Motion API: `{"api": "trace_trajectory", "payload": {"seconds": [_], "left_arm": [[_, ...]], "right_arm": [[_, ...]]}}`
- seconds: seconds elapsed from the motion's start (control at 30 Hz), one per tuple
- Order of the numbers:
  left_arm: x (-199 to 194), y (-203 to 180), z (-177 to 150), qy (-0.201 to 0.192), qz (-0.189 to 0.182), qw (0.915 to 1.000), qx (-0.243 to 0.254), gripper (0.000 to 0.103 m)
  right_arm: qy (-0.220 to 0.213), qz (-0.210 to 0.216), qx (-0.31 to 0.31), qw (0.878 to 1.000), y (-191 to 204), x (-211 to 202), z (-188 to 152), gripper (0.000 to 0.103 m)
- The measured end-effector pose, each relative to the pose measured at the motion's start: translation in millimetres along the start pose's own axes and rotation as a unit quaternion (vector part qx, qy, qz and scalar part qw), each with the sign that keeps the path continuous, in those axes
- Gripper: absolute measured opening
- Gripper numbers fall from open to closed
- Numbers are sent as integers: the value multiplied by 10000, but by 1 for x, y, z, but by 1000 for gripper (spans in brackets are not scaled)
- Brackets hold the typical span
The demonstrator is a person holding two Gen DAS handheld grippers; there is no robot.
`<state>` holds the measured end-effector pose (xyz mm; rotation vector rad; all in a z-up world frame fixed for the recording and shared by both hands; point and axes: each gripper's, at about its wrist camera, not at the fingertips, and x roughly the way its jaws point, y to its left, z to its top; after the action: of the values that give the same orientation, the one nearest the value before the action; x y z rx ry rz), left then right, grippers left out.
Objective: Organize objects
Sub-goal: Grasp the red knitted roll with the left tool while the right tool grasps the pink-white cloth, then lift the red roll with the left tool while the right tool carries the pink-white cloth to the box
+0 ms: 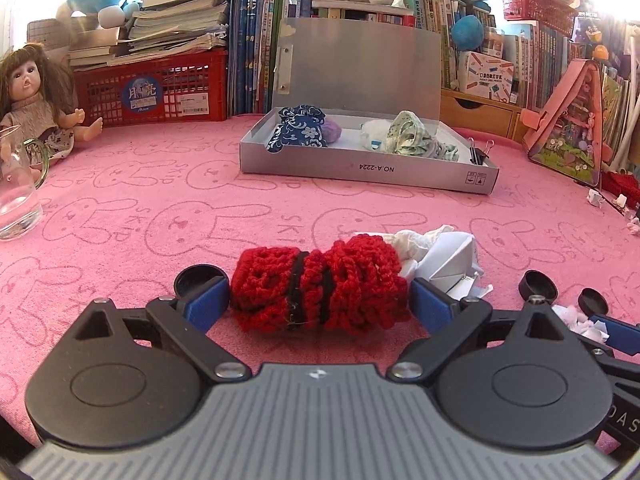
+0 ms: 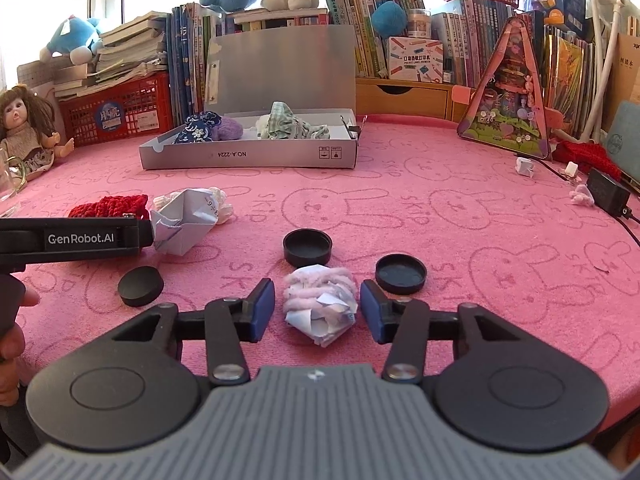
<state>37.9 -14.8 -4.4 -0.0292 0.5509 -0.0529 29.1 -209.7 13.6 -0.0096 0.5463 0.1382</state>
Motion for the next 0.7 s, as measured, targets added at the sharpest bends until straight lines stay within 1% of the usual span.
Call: {"api": "trace_trajectory", "payload": {"seconds": [0.03,0.07,0.27,0.37,0.43,0.5,0.7], "left_arm": [[0,0,0,-5,1,10000,3,98],[0,0,0,-1,-2,10000,2,98],[2,1,0,11,68,10000,67,98],[2,3,1,46,14,10000,5,97],[1,6,1,83,-22,9999,-108,93],[0,8,2,70,40,9999,-125,84],[-7,10,5,-21,28,9999,-165,75]], "right_arm": [[1,-6,13,10000,-1,0,1,42],[9,2,37,10000,-2,1,1,41],[26,29,76,10000,-2,2,3,41],[20,41,106,9999,-2,2,5,40],[13,43,126,9999,-3,2,6,40],[14,44,127,9999,-3,2,6,40],[-7,45,128,9999,-3,0,7,40]]}}
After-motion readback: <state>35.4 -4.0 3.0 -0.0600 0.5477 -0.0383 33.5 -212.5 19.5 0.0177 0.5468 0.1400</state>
